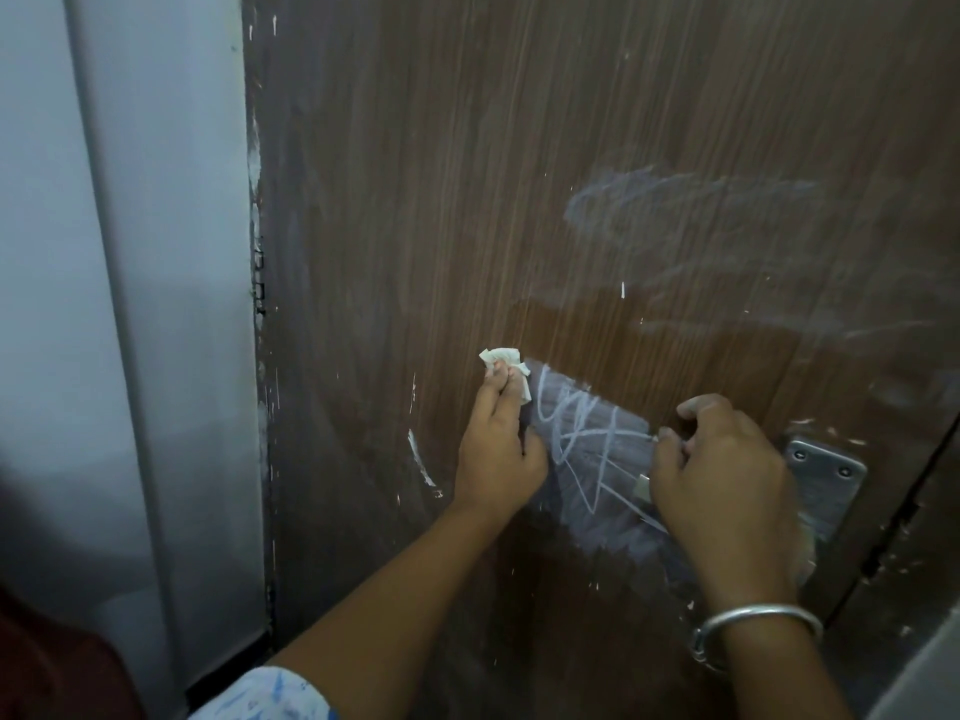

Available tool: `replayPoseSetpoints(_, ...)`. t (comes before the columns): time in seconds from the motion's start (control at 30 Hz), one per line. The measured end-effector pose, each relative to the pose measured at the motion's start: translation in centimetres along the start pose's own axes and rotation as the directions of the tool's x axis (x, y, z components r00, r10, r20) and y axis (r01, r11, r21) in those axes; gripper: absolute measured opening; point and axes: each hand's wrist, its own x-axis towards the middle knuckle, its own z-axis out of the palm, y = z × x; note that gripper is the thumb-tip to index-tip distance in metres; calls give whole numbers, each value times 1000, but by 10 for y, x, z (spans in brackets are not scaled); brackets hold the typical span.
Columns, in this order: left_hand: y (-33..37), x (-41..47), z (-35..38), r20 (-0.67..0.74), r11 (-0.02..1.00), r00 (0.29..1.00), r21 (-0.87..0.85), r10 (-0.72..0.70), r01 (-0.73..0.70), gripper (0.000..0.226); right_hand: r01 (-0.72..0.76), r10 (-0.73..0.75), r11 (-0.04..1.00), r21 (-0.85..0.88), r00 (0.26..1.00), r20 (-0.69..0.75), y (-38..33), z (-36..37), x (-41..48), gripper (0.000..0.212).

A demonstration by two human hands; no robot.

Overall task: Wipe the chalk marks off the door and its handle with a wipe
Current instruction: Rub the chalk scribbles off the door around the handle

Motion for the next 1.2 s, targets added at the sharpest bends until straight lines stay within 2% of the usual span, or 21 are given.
replayPoseSetpoints(0.33, 2, -4, 1, 30, 999, 999, 4, 31, -32, 64, 9, -9, 1000, 3, 1000, 12, -1, -2, 0, 24)
replayPoseSetpoints(0.53, 5, -12, 2, 102, 993, 988, 20, 117, -119, 67, 9, -9, 1000, 1, 1000, 19, -2, -2, 1, 24)
replayPoseSetpoints(0.8, 9, -17, 1, 238, 950, 940, 133, 246, -283, 68, -6, 6, 1000, -14, 1000, 16, -2, -1, 1, 26)
replayPoseSetpoints(0.9, 7, -13, 1, 223, 957, 947, 123, 230, -261, 73, 3, -2, 1000, -15, 1000, 19, -2, -1, 0, 25)
replayPoseSetpoints(1.07, 7, 2, 2, 101, 995, 992, 65, 72, -78, 81, 15, -14, 1000, -14, 1000, 22, -2, -1, 0, 25)
replayPoseSetpoints(1.2, 13, -1, 6, 66, 998, 996, -16, 60, -59, 80, 15, -14, 1000, -18, 1000, 25, -1, 0, -1, 25)
